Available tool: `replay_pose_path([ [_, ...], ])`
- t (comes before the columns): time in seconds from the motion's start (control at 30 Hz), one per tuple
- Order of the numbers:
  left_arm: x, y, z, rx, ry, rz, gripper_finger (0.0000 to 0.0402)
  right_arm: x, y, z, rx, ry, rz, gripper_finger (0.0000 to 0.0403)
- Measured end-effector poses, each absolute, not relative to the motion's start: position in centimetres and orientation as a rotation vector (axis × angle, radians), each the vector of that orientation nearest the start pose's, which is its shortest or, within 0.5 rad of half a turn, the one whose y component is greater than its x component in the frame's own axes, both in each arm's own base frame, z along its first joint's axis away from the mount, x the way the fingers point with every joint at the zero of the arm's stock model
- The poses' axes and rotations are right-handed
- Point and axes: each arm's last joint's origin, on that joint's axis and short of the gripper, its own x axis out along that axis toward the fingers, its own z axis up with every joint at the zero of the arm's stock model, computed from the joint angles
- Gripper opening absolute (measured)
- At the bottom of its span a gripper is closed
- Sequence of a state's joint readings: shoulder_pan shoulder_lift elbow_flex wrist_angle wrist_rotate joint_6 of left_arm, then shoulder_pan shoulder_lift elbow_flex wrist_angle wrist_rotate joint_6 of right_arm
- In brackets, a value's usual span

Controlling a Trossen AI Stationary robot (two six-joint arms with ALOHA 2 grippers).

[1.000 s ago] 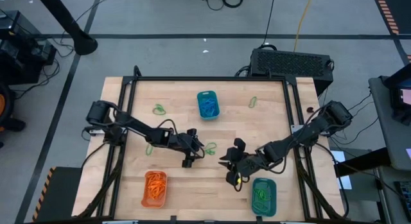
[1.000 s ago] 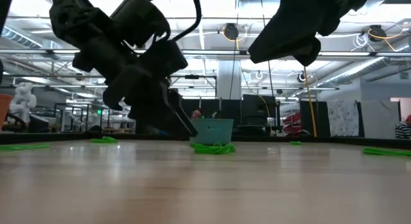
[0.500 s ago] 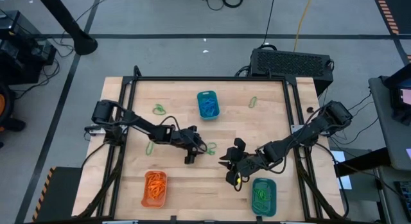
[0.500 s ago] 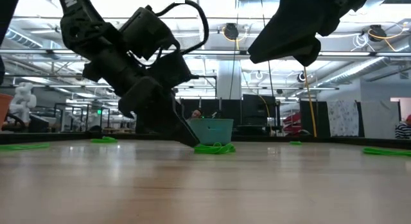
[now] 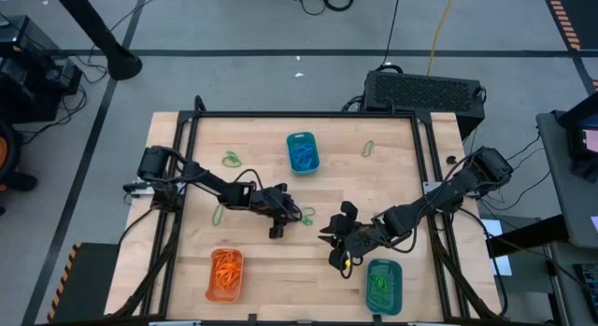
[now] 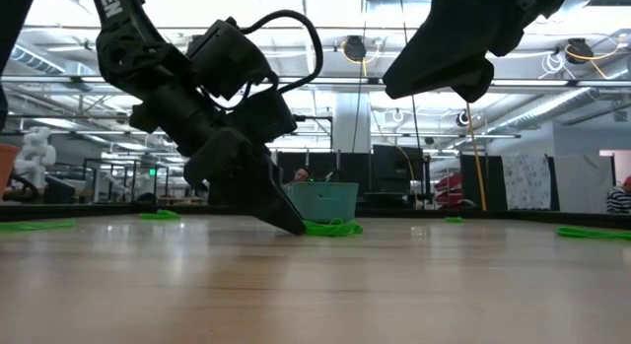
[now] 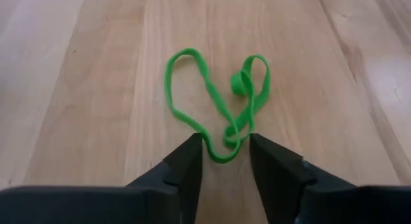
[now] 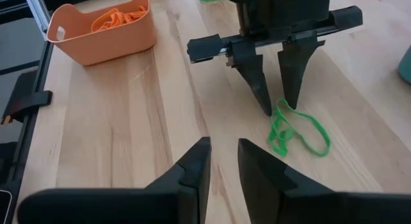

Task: Sort rubber bands into baskets
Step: Put the green rubber band into the bottom bin

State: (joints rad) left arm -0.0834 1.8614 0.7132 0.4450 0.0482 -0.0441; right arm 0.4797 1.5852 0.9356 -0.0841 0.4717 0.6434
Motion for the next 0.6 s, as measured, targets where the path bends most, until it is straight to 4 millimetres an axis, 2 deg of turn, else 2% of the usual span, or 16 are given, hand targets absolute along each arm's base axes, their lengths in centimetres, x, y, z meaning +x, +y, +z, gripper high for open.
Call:
replay_pose_path([
  [0.33, 32.6, -3.0, 9.9, -0.044, 0.710, -0.149, 0.0104, 29.4, 13.8, 20.4, 0.285, 0.621, -0.198, 0.0070],
  [0.6, 31.9, -3.0, 12.8, -0.001, 0.705, -0.185, 0.0011, 29.4, 13.8, 20.4, 0.285, 0.622, -0.198, 0.0070],
])
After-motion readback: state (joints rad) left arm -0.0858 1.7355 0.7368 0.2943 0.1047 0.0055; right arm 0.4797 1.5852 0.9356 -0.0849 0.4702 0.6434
